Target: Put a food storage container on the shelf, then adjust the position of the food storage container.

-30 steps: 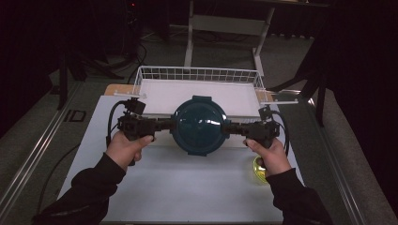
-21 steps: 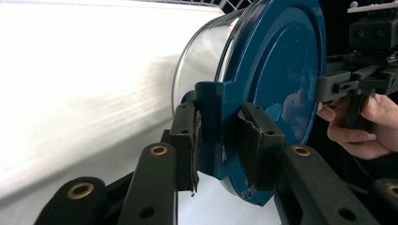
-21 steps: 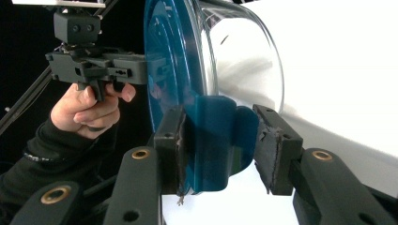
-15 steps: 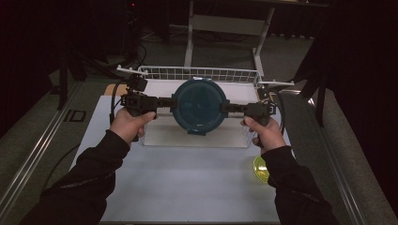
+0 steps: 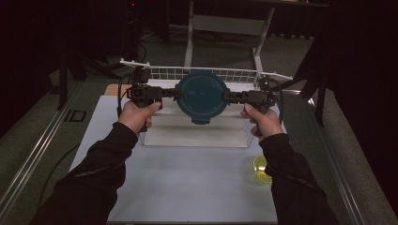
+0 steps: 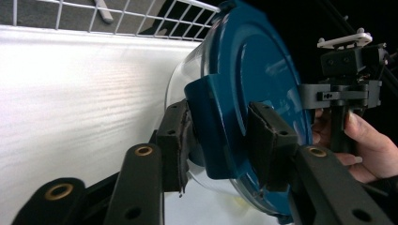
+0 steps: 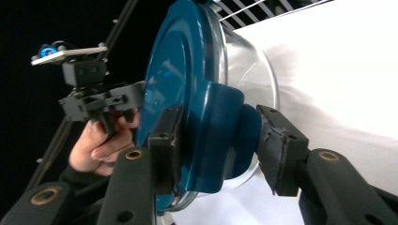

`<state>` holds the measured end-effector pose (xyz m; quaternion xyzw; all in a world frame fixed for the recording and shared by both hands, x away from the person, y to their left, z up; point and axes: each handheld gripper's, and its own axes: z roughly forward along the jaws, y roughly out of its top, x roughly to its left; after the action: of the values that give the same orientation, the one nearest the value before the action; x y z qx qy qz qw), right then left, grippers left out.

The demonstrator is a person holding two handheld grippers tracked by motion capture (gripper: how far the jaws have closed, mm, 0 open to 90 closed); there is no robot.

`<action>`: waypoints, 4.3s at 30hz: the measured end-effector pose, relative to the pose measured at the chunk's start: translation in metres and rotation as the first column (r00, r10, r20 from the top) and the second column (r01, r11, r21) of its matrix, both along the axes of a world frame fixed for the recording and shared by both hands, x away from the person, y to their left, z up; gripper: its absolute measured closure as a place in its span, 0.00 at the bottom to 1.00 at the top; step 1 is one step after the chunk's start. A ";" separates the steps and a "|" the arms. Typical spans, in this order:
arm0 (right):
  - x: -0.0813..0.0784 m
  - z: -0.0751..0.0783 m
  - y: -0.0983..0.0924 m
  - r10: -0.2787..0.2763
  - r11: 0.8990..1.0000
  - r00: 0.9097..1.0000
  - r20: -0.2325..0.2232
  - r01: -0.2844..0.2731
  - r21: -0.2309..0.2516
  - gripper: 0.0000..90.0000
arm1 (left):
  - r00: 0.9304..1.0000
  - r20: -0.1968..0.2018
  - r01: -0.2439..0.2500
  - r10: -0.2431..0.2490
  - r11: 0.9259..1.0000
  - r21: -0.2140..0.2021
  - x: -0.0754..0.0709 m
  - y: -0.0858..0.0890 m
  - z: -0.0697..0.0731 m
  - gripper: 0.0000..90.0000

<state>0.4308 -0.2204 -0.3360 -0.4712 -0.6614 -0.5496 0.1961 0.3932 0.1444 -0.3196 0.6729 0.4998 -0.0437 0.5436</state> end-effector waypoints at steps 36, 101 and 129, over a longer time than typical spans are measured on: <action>-0.085 0.032 0.019 0.077 0.955 0.925 0.372 0.039 -0.295 0.56 | 0.907 0.412 0.058 -0.088 0.995 0.085 -0.072 0.006 -0.006 0.21; -0.134 -0.027 0.011 0.097 0.939 0.871 0.481 0.080 -0.334 0.22 | 0.870 0.474 0.074 -0.138 0.986 0.151 -0.178 0.009 -0.142 0.01; -0.179 -0.100 -0.086 0.044 0.887 0.885 0.464 0.179 -0.426 0.80 | 0.857 0.489 0.081 -0.163 0.980 0.183 -0.182 0.009 -0.155 0.01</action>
<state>0.2515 -0.3064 -0.4362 -0.3832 -0.7819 -0.4809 -0.1027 0.2114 0.1532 -0.4742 0.7318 0.2993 0.1375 0.5967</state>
